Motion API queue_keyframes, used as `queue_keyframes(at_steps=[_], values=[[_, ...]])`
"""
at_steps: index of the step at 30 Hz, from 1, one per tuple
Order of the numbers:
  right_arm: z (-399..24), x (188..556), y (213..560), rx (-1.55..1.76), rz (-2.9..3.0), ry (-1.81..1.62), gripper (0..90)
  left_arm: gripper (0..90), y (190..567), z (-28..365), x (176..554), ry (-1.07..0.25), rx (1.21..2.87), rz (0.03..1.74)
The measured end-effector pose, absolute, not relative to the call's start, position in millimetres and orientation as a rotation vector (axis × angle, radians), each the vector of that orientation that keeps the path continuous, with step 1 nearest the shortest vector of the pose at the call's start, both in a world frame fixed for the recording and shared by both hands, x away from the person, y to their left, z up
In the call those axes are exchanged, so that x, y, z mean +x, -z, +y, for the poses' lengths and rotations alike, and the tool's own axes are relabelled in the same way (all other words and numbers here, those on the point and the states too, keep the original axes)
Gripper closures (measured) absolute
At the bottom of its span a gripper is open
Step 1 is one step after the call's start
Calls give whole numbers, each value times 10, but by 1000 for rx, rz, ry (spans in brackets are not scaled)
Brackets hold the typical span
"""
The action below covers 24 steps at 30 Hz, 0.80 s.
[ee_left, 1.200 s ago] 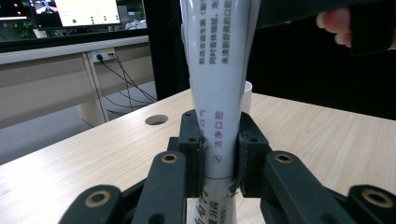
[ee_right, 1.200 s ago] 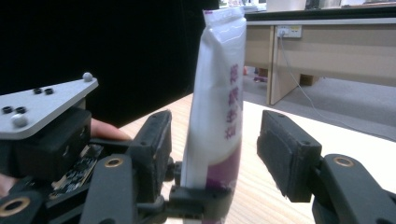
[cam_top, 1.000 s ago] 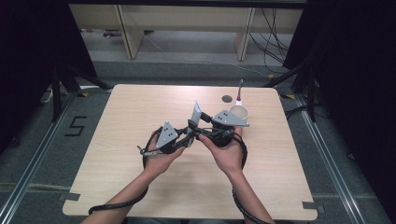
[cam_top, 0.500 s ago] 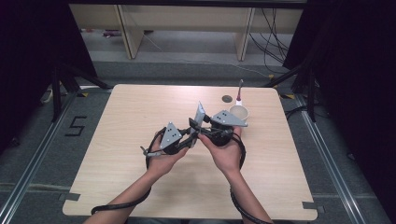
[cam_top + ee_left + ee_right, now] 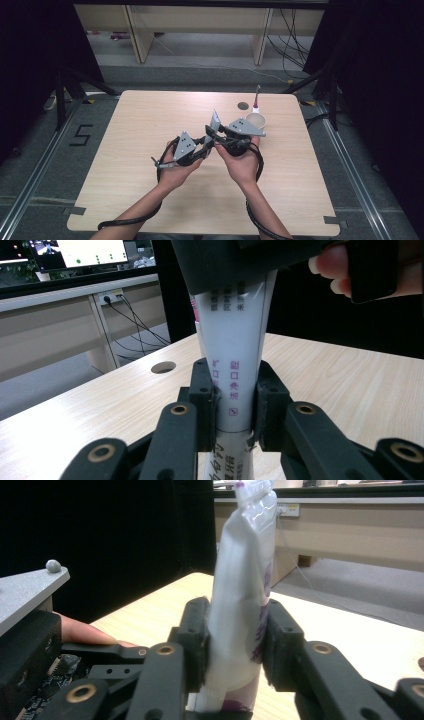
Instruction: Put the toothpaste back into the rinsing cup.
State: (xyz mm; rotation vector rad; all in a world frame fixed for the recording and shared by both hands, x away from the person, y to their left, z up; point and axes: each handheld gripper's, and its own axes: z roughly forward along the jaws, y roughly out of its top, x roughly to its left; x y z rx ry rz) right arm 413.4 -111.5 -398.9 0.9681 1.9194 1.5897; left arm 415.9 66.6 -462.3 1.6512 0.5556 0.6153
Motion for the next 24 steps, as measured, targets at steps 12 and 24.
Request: queue_keyframes(at_steps=[12, 24], values=[[-1133, 4116, 3966, 921, 1928, -1536, 771, 539, 4570, 662, 4133, -590, 1729, 536], [-1250, 4137, 3874, 995, 1892, -1547, 774, 400, 4633, 1085, 4065, -574, 1804, 570]])
